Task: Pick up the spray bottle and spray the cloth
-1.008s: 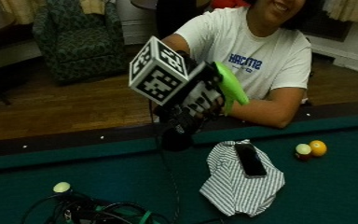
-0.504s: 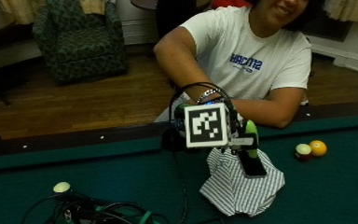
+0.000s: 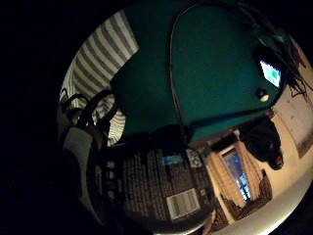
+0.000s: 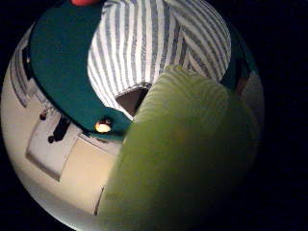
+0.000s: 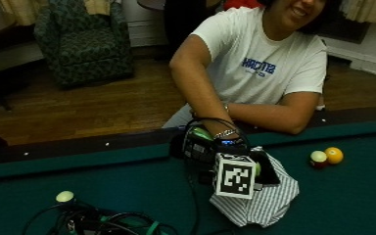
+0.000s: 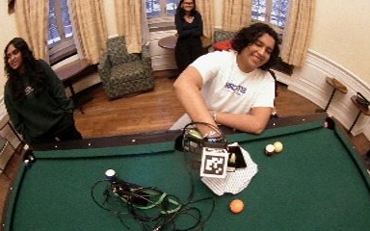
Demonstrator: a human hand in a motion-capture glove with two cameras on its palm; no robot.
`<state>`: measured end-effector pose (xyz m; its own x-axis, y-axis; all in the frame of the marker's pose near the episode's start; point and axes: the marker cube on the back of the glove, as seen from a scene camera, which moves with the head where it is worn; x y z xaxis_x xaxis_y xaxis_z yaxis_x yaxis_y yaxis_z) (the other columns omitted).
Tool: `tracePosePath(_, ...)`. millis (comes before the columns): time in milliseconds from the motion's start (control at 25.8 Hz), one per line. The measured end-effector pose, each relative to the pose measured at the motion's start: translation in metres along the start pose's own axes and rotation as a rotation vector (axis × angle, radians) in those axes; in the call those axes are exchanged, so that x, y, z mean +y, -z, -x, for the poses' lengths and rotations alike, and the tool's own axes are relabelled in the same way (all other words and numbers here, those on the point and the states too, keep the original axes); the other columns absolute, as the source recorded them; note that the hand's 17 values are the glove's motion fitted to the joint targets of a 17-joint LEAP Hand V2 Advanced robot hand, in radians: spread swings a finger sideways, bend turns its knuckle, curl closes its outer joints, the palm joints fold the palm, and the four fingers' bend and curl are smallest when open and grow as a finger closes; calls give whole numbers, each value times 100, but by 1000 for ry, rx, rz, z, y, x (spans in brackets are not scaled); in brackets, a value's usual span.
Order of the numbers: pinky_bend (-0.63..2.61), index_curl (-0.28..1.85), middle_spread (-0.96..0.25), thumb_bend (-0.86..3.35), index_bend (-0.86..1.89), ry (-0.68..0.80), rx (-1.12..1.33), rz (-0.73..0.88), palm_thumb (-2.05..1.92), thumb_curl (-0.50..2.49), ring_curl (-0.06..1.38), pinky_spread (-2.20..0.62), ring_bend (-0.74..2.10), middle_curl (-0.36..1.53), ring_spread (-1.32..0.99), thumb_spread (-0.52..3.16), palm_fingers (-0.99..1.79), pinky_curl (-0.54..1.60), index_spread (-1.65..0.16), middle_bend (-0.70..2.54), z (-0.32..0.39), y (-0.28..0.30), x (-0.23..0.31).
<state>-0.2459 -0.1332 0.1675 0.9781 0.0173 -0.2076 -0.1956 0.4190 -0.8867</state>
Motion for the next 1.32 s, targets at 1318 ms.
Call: tracePosePath(1318,42,60,-19,-3,30,733,-534,-422,96,81,48,-30,75,55,-20,37,138,40,-29,69,120,125,153)
